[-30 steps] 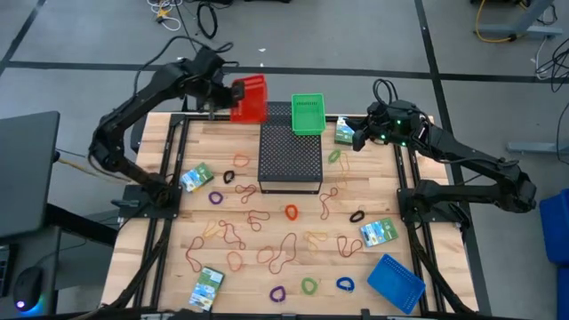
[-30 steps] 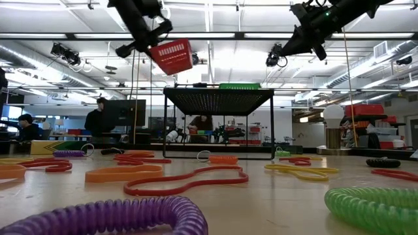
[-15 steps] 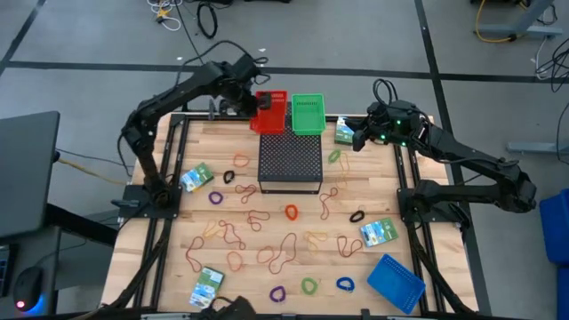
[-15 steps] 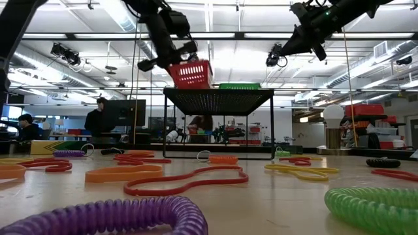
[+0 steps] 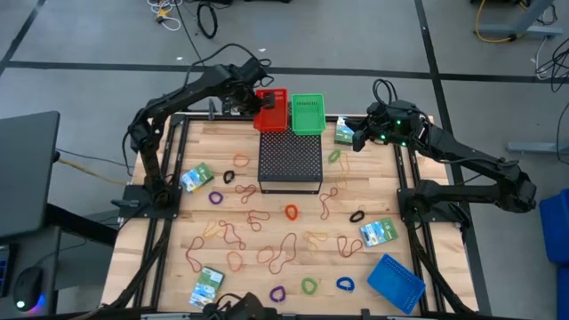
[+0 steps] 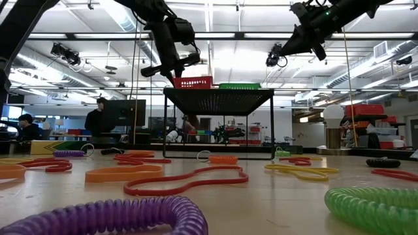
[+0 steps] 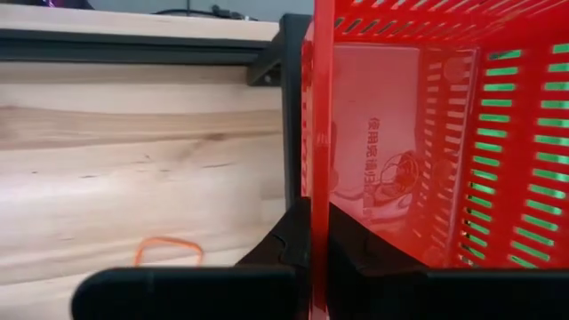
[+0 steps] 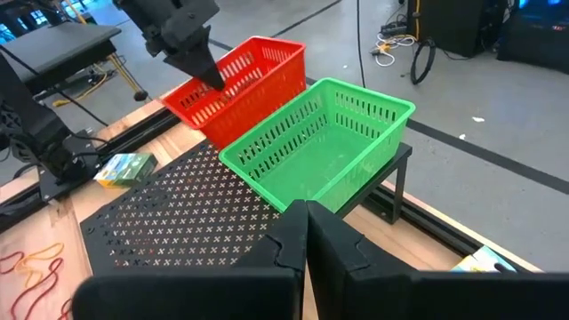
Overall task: Pick & Place Office Desk Supplies
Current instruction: Put the red bin on the shelf
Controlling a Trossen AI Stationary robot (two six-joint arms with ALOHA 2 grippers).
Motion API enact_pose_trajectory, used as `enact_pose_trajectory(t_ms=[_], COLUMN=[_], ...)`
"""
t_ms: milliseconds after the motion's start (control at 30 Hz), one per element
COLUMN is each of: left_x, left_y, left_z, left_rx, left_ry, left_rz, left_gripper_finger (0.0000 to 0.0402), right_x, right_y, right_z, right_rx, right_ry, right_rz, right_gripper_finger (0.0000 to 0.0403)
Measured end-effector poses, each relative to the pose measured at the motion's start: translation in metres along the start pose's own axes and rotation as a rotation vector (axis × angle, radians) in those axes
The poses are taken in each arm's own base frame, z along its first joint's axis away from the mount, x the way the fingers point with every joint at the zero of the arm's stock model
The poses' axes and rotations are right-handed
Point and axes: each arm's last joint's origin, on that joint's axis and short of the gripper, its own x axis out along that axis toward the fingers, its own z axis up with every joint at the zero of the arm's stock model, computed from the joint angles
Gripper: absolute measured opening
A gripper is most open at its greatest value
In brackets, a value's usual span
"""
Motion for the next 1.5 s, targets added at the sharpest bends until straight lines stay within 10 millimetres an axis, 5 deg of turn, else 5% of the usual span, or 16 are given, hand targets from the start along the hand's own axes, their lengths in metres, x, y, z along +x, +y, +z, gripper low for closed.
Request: enact_pose_trajectory(t_ms=[433,1000,1500], left_x=[0.014,0.014,0.012], left_y=[-0.005,-0.006,-0.011], left_z=[-0.001,0.0,0.003], left_rx=[0.009,0.066,0.123], left_ry=[0.008,-0.012,-0.019], left_rz=[0.008,0.002,-0.072], left_gripper_finger=[0.0019,0.0102,0.0104], right_x=[0.0,0.0,0.0], right_y=[0.0,0.0,0.0], right_z=[0.0,0.0,0.0], right_rx=[-0.01,-0.008,-0.007], right_ry=[-0.001,-0.001,-0.001], right_rz=[-0.004,-0.003,-0.003], right_gripper_finger=[0.0011,0.0011,0.0011])
